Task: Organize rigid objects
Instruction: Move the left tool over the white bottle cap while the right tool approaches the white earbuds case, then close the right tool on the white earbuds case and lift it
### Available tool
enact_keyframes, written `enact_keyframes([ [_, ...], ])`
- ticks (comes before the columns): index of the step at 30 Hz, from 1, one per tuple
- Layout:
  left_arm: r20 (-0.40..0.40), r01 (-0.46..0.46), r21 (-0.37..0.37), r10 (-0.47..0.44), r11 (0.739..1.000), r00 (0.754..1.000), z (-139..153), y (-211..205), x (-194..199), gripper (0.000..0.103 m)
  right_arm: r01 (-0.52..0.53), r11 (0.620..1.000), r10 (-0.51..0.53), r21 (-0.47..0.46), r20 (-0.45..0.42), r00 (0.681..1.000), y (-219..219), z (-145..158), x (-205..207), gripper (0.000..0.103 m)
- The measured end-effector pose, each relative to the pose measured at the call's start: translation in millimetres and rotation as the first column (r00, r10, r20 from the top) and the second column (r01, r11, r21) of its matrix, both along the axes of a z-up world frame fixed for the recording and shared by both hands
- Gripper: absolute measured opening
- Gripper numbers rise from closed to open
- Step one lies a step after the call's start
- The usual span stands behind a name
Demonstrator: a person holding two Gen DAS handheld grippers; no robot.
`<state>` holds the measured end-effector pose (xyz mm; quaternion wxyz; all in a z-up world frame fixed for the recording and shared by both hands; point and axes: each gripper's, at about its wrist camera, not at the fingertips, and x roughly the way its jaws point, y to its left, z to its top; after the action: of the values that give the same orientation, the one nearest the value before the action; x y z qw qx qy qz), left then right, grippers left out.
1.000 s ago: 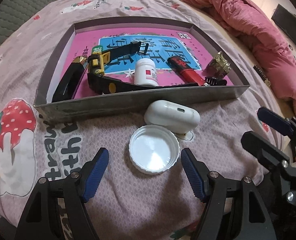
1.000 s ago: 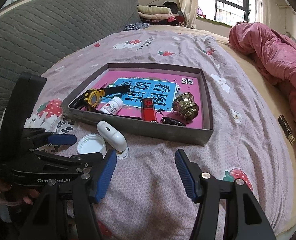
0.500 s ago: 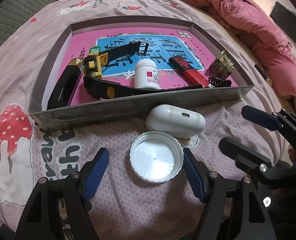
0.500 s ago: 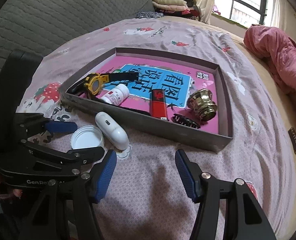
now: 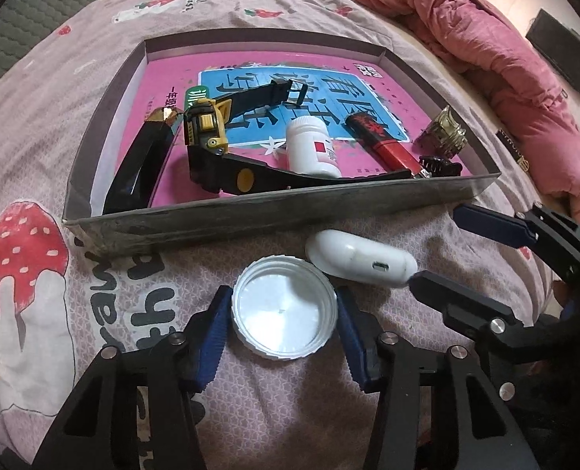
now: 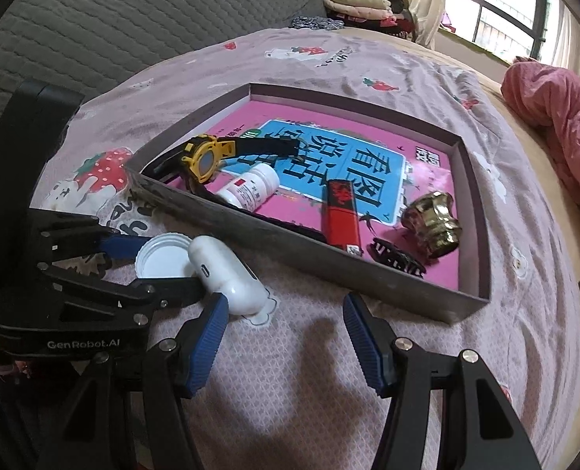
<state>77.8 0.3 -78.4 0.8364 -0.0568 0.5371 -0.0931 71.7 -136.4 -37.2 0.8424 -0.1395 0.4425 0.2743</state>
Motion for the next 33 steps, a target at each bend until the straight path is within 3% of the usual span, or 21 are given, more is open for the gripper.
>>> enact_keyframes([
  [25, -0.001, 0.033, 0.024, -0.033, 0.999, 0.999, 3, 15, -4, 0.053, -0.106, 0.993, 0.107, -0.051, 0.026, 0.994, 24, -12, 3, 0.066],
  [33, -0.006, 0.049, 0.031, -0.049, 0.998, 0.999, 4, 18, -5, 0.053, -0.16, 0.978, 0.168, -0.134, 0.057, 0.984, 40, -24, -2, 0.066],
])
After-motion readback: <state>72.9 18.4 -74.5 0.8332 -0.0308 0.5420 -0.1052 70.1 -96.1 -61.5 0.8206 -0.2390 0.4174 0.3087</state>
